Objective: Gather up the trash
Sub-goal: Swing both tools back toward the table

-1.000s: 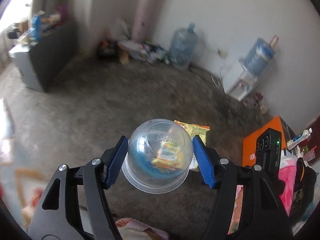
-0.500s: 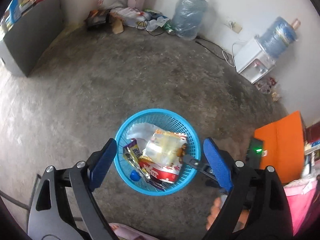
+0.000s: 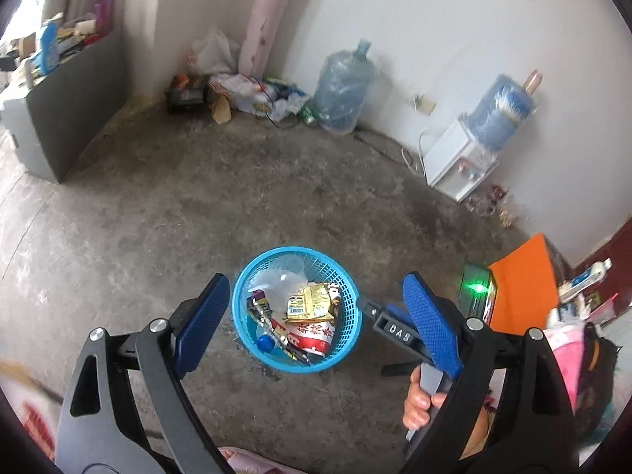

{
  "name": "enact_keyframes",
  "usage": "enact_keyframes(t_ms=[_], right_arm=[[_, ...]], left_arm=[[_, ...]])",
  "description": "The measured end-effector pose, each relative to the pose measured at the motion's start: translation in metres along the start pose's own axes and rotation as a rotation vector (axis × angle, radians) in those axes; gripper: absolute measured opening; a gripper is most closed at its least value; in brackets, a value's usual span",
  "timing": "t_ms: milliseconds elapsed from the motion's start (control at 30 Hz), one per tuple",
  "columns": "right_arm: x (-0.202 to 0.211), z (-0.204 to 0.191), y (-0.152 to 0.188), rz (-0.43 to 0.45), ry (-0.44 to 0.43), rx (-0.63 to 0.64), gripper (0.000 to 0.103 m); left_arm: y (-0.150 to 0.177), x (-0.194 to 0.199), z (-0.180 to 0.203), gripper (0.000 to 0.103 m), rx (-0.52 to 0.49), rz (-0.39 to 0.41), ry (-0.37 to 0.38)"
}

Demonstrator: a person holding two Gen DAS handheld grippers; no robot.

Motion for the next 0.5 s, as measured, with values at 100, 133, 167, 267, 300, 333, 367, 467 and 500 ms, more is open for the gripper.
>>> enact_keyframes(t_ms=[100,133,167,267,300,333,367,467,500], right_arm=[[0.039,-0.029,-0.004,0.090,-0.012,0.102,0.076],[0.052,-0.038,-0.003,0.118,-0.014,0.136,0.077],[0.065,-0.047,-0.003,0.146,-0.017,0.171,0.081],[0.104,-0.080,0.005,0.228,-0.024,0.281,0.088],[0.116,-0.090,0.006,0.250,-0.028,0.309,0.091],[0.127,-0.099,0.010,0.273,-0.031,0.340,0.092],[0.136,-0.107,0.013,0.292,-0.031,0.362,0.093],[0.166,-0.133,0.028,0.352,-0.054,0.441,0.095],[0.177,-0.143,0.036,0.369,-0.074,0.472,0.096]], left_arm=[[0.010,0.047,-0.005,0.090,0.036,0.034,-0.014],[0.013,0.060,-0.006,0.091,0.039,0.035,-0.025],[0.017,0.074,-0.008,0.091,0.042,0.037,-0.039],[0.031,0.121,-0.017,0.091,0.056,0.067,-0.094],[0.039,0.141,-0.021,0.091,0.060,0.086,-0.122],[0.045,0.155,-0.023,0.091,0.064,0.100,-0.146],[0.051,0.169,-0.026,0.091,0.068,0.114,-0.172],[0.073,0.214,-0.033,0.091,0.082,0.168,-0.253],[0.081,0.228,-0.037,0.091,0.093,0.182,-0.274]])
Point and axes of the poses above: each gripper's, at about its wrist camera, not at the fingertips, and x roughly against the way its jaws point, z to its right, y to its underside, the point moved 6 cm from there along -x, roughly the way its jaws point, and after that the axes turned 10 degrees about y, right-handed, at the moved point
